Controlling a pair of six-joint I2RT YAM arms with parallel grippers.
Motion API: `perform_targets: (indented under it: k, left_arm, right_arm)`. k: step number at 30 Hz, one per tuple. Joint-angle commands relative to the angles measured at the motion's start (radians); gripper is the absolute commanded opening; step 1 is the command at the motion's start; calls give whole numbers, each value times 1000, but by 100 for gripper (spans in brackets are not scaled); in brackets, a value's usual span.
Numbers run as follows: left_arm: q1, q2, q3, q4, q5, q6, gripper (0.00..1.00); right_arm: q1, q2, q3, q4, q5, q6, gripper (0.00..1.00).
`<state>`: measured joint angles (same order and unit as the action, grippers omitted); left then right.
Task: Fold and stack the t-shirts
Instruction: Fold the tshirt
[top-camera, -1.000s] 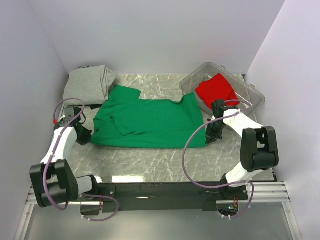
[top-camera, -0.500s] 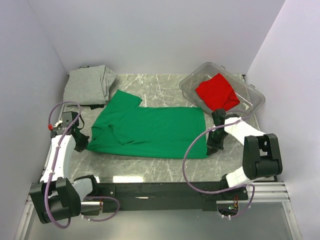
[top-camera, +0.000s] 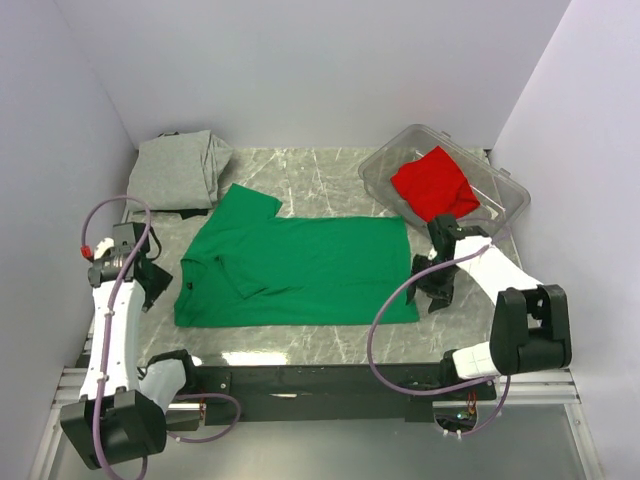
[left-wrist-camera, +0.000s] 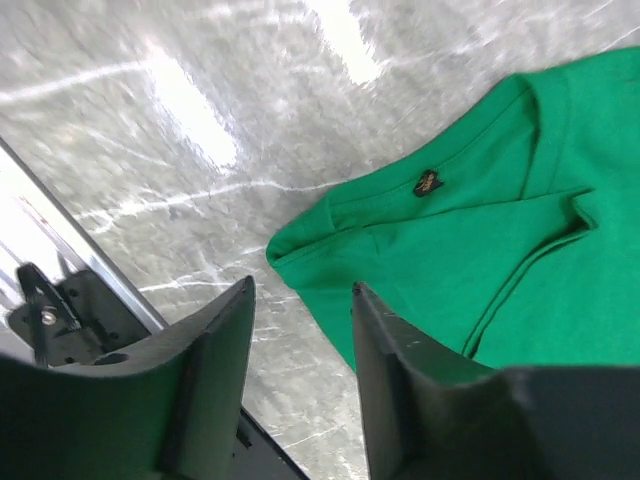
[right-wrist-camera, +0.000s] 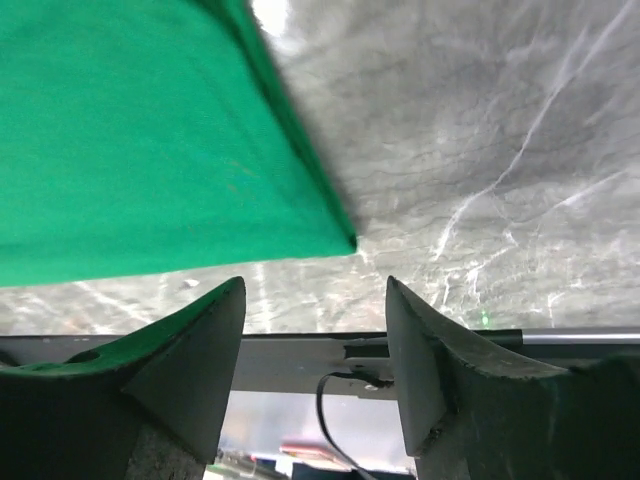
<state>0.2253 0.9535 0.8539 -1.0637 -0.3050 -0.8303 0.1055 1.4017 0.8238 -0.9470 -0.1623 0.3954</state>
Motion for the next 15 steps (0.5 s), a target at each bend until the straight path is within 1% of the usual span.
perform_targets:
  k: [1, 4, 6, 7, 9, 10, 12, 13, 14, 15]
  left_arm:
    - [2, -22, 80, -30, -40, 54, 51]
    - [-33, 0, 116, 34, 0, 91, 49]
    - [-64, 20, 111, 101, 62, 100, 47]
    - [-110, 43, 106, 128, 79, 103, 46]
    - [-159, 76, 77, 191, 179, 120, 45]
    - [-209, 121, 67, 241, 226, 137, 44]
    - [-283, 174, 50, 274, 273, 143, 44]
    - [-335, 230, 47, 284, 289, 149, 43]
    - [-358, 257, 45, 310, 303, 160, 42]
    - [-377, 280, 43, 326, 366, 171, 41]
  right_arm:
    - [11, -47, 98, -50, 26, 7, 65]
    - [26, -32, 164, -39, 17, 7, 66]
    - [40, -1, 196, -29, 9, 8, 65]
    - [60, 11, 207, -24, 7, 16, 65]
    - [83, 45, 232, -21, 10, 22, 66]
    - [100, 54, 236, -18, 12, 34, 66]
    - [137, 72, 239, 0, 4, 49, 66]
    - [149, 78, 238, 5, 0, 65, 66]
    - [170, 85, 233, 17, -5, 72, 66]
    - [183, 94, 230, 23, -16, 80, 66]
